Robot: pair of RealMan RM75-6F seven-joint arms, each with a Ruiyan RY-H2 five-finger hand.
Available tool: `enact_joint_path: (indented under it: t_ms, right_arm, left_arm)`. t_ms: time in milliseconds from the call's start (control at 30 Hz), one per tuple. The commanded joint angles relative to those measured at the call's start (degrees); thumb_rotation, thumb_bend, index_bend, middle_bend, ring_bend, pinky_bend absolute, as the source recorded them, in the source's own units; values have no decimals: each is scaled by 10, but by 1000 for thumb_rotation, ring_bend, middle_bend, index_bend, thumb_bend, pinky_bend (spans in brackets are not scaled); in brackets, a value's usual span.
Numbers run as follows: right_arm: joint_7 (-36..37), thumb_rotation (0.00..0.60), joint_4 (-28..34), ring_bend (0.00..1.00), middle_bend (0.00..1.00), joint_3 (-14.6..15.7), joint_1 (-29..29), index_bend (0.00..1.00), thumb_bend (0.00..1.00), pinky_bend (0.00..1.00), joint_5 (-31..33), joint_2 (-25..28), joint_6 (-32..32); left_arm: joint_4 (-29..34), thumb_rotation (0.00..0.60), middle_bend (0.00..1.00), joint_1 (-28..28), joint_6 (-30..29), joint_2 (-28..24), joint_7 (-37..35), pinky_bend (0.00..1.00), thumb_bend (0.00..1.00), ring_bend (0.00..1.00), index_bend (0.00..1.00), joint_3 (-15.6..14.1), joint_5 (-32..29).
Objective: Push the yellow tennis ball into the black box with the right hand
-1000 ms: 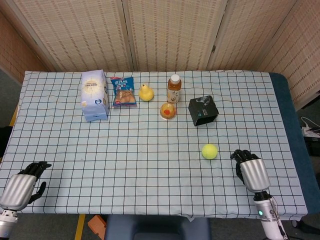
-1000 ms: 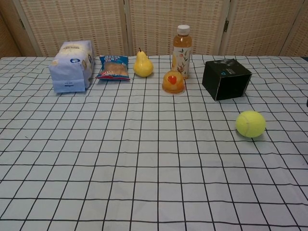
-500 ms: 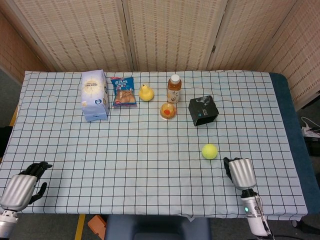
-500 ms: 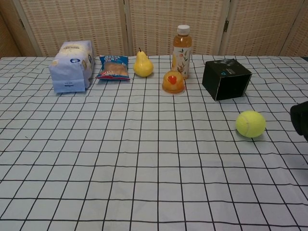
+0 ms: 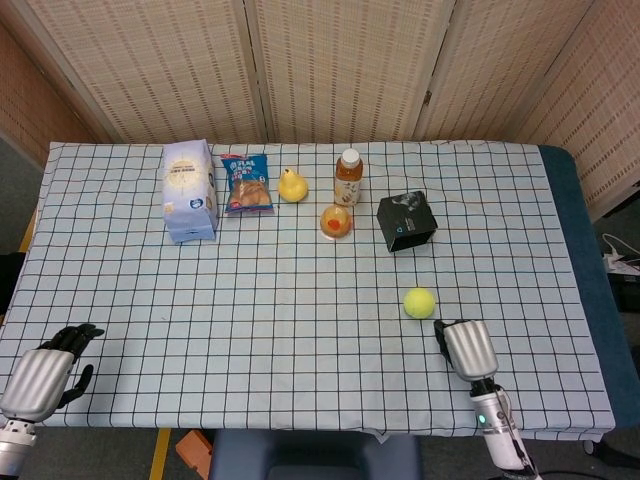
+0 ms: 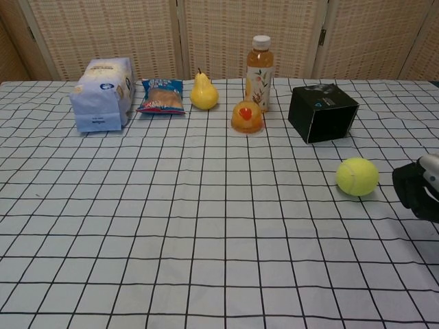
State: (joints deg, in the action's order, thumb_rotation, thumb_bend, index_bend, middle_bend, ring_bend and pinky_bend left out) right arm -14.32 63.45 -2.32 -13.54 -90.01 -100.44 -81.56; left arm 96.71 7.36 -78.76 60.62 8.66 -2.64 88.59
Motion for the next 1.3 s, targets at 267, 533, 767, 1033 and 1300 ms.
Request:
enact_joint_path:
  t_ms: [267,533,767,1033,1300]
  right_arm:
    - [28,600,-62,802,890,-9,-24,1000,867,1000,6,-38,28]
    - [45,600,-113,802,890,-18,-37,1000,867,1000,18,-76,45]
    - [74,600,-169,802,890,-30,-56,1000,867,1000,23,-105,50]
    - [113,600,-225,802,890,-37,-76,1000,866,1000,19,-130,46]
    - [141,600,-276,802,890,-37,-93,1000,867,1000,19,-150,49]
  left_arm:
    - [-1,600,193,0,-2,1,1,484,501,186,239,0,4]
    - [-2,600,193,0,-2,0,-1,484,502,186,239,-1,5]
    - [-1,600,193,-1,-3,0,0,484,501,187,239,-1,7]
    - [-2,600,193,0,-2,1,1,484,503,186,239,-2,9]
    - [-1,600,193,-1,-2,1,3,484,502,187,239,-3,10]
